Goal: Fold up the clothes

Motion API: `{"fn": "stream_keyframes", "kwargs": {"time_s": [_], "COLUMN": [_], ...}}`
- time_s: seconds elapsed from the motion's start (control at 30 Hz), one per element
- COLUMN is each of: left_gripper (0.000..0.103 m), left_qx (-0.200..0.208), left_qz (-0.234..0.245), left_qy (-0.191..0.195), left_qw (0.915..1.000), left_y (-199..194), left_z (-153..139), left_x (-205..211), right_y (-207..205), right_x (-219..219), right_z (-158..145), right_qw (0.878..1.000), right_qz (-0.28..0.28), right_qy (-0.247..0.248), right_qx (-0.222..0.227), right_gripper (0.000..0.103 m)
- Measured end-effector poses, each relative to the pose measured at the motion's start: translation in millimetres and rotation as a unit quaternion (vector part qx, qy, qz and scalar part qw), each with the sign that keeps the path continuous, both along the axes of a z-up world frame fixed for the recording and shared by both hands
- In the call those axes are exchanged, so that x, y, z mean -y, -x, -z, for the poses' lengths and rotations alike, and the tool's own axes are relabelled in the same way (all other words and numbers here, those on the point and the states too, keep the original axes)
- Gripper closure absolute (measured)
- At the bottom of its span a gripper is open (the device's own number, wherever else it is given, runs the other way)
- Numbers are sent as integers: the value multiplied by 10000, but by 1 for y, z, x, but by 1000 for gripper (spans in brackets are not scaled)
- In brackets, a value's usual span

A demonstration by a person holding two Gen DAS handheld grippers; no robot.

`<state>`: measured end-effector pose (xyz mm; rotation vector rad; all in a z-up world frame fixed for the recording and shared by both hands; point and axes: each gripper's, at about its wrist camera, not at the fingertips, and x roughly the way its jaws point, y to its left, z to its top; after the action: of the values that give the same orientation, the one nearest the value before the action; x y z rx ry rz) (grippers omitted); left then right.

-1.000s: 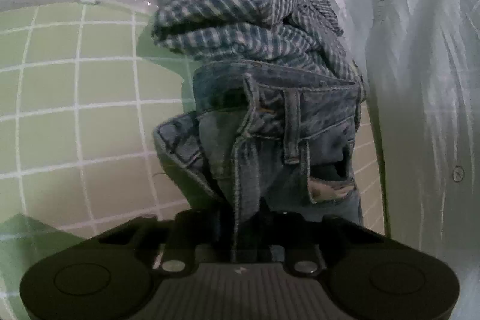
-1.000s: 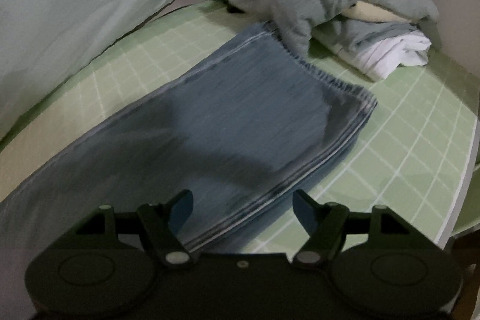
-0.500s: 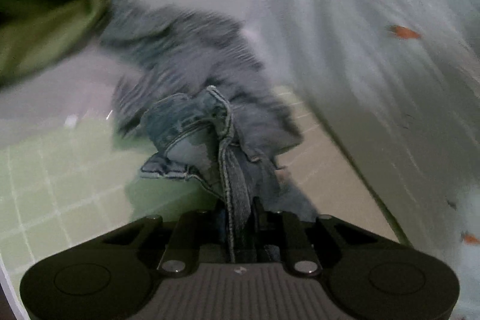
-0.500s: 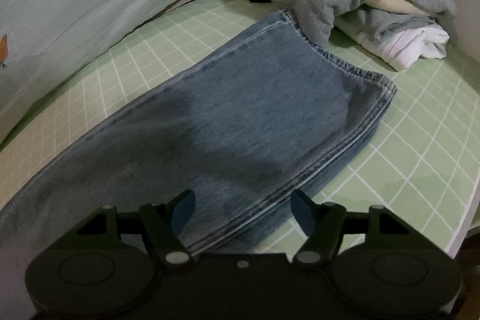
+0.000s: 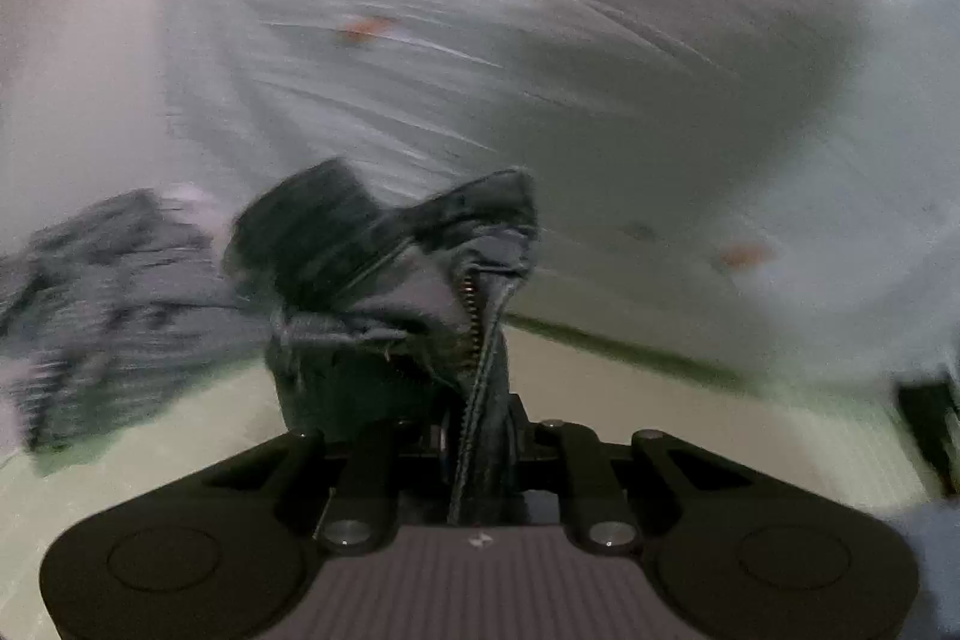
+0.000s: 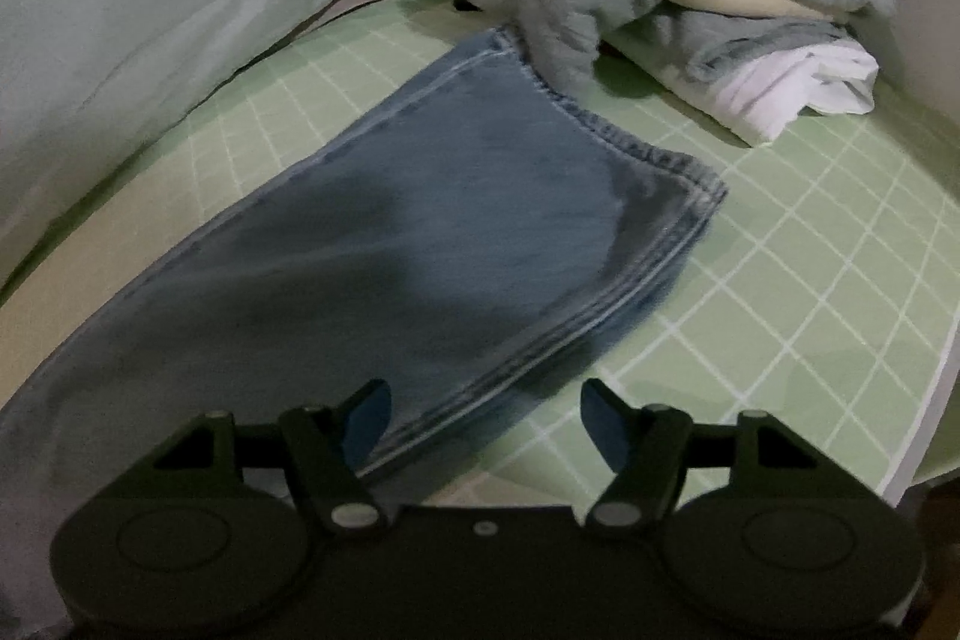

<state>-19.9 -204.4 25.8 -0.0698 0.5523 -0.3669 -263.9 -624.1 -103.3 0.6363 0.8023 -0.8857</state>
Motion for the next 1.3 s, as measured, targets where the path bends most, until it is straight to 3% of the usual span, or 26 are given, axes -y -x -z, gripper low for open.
{"fn": "stream_keyframes", "kwargs": {"time_s": [0.13,0.27,0.33,0.4,0.47,0.57,0.63,0.77,0.8,0.93,1.07,1.23,1.3], "left_gripper": [85,84,84,80,76,61,59,34,33,34,34,30,20], "left_qx": [-612,-1427,-1500,-1468,-1568,-1721,-1797,-1583,-1499,-1691,-2412,-2495,-2597], "left_qz": [609,914,911,905,993,1177,1332,1451,1339,751,326,129,161], "left_qy": [-321,-1014,-1316,-1382,-1186,-806,-536,226,329,130,-236,-693,-626], "left_qw": [9957,9803,9756,9753,9755,9747,9732,9764,9790,9826,9696,9658,9635], "left_y": [5,3,4,4,-2,-7,-7,-6,-8,-30,-48,-39,-41], "left_z": [35,77,86,83,78,69,63,44,40,49,87,111,111], "left_x": [45,87,100,105,101,94,89,81,80,91,108,129,132], "right_y": [10,17,20,23,26,29,28,21,19,14,12,8,5], "right_x": [14,23,28,35,42,55,64,78,81,90,90,90,88], "right_z": [2,5,8,10,10,12,15,19,19,20,20,21,21], "right_qw": [10000,9998,9998,9998,9999,9993,9984,9970,9966,9959,9973,9991,9995], "right_qz": [-87,-181,-198,-139,-18,214,387,614,654,724,602,397,308], "right_qy": [11,-27,-75,-112,-133,-197,-261,-229,-226,-224,-127,34,120], "right_qx": [-1,-13,-15,14,90,239,322,423,453,486,408,160,20], "right_gripper": [32,32,32,32,30,29,29,26,26,24,21,21,21]}}
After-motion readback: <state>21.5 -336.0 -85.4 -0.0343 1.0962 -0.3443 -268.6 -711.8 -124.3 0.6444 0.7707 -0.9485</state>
